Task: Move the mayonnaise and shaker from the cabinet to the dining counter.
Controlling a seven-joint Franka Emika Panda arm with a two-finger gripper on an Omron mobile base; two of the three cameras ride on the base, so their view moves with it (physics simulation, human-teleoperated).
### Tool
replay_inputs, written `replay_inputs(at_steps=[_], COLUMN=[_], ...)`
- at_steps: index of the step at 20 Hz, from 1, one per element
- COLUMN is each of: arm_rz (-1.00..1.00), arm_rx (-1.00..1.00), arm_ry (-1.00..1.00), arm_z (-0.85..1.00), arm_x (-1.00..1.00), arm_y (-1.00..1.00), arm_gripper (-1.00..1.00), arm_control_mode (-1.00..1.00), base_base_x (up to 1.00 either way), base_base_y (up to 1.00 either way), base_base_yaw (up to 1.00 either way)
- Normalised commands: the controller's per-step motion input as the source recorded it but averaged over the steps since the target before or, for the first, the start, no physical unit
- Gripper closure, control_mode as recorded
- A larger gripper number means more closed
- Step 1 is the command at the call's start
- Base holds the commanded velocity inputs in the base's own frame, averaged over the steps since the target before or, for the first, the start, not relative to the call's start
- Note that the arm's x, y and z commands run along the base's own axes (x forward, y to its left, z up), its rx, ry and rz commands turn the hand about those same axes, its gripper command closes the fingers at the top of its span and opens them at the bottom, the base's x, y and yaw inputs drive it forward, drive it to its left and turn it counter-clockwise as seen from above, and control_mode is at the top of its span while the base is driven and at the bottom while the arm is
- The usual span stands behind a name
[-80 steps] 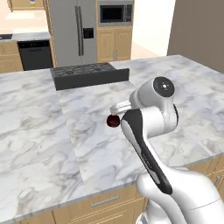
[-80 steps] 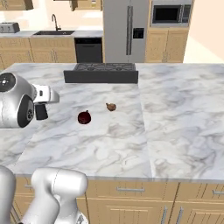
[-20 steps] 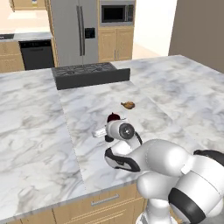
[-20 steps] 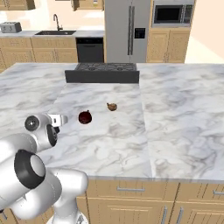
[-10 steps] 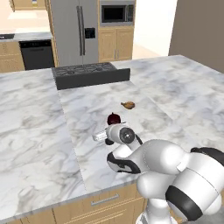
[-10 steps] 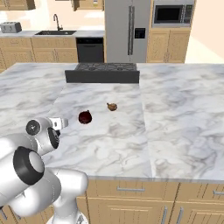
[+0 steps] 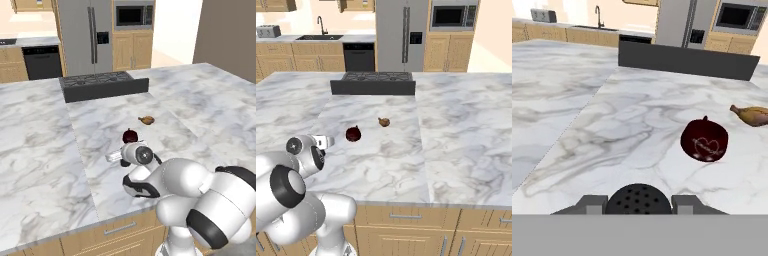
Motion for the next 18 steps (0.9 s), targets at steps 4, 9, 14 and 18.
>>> replay_inputs(at_steps=[4,9,14,18], arm_rz=[0.0,0.0,0.0,0.0], arm_rx=[0.02,0.02,0.02,0.03], arm_ry=[0.0,0.0,0.0,0.0], arm_z=[-0.25,-0.27,-0.26,-0.25], arm_x=[0.0,0.0,0.0,-0.02], arm_y=[-0.22,-0.24,-0.24,-0.36], arm_gripper=[1.0,1.0,-1.0,-1.0], arm_control_mode=[-1.0,-1.0,-1.0,-1.0], base_base_x=[0.0,0.0,0.0,0.0], base_base_y=[0.0,0.0,0.0,0.0], base_base_yaw=[0.0,0.0,0.0,0.0])
